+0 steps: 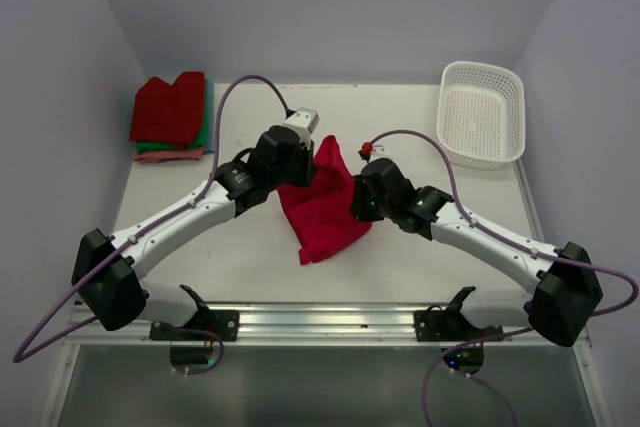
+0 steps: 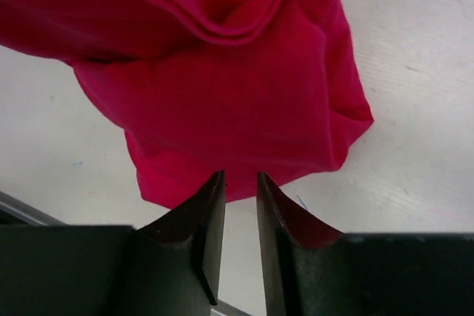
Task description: Fold and stack the t-shirts
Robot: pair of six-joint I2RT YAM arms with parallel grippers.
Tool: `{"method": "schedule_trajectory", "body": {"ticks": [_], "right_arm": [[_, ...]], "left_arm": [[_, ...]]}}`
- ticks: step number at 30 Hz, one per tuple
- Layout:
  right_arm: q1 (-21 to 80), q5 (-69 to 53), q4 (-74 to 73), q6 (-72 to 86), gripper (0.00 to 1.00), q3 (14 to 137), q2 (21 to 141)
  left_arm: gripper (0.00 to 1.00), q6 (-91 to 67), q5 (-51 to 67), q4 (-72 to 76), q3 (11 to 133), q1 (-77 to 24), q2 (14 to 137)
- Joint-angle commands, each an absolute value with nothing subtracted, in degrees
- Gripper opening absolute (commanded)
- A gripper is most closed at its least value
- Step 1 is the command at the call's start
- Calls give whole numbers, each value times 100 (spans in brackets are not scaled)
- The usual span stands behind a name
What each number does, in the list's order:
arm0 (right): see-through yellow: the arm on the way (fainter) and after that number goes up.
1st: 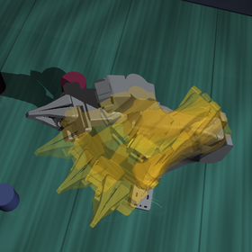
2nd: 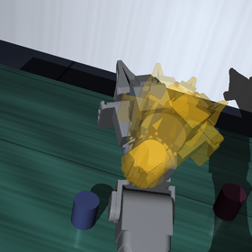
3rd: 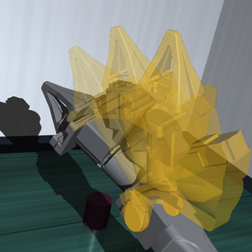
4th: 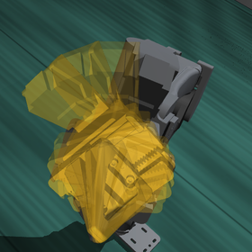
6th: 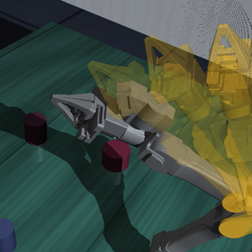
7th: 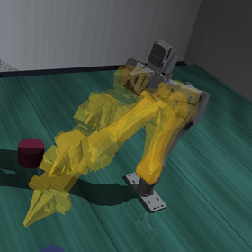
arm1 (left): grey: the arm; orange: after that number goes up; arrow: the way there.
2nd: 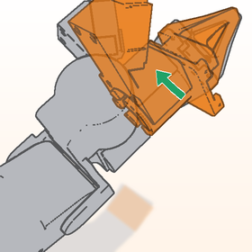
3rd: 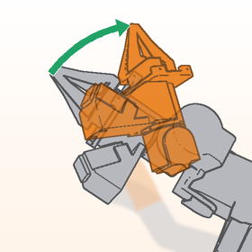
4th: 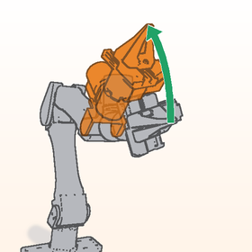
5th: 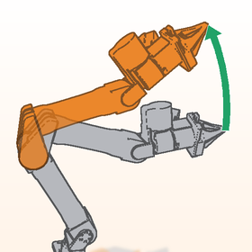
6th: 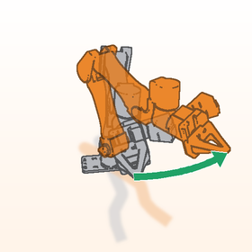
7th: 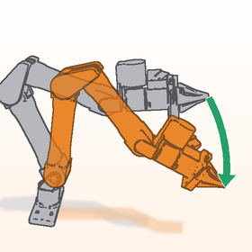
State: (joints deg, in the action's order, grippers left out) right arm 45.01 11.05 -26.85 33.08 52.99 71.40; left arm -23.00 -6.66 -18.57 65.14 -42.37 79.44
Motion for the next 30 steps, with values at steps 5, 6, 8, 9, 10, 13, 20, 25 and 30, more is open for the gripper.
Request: {"method": "schedule_trajectory", "body": {"ticks": [5, 6, 8, 9, 10, 13, 20, 25, 30], "right_arm": [[4535, 18, -1450, 3296, 51, 6089, 7848], [4535, 26, -1450, 3296, 51, 6160, 7883], [4535, 26, -1468, 3287, 52, 6345, 7937], [4535, 35, -1511, 3252, 52, 6398, 7928], [4535, 87, -1599, 3217, 52, 6442, 7858], [4535, 491, -1827, 3120, 52, 6539, 7534], [4535, 1889, -2698, 2954, 52, 6636, 6559], [4518, 2057, -2821, 2944, 52, 6478, 6223], [4526, 1680, -2550, 3014, 51, 6188, 6371]], "left_arm": [[0, -2417, -501, -2162, 6715, -4192, 7629], [0, -2426, -475, -2180, 6741, -4192, 7594], [0, -2435, -413, -2319, 6959, -4192, 7506], [0, -2417, -378, -2407, 7091, -4192, 7488], [0, -2356, -404, -2521, 7275, -4192, 7462], [0, -2171, -448, -3084, 8241, -4192, 7523], [0, -1890, -475, -4306, 11036, -4192, 8024], [0, -1846, -282, -4772, 12294, -4192, 8525], [0, -2030, -26, -4632, 12024, -4201, 8526]]}}
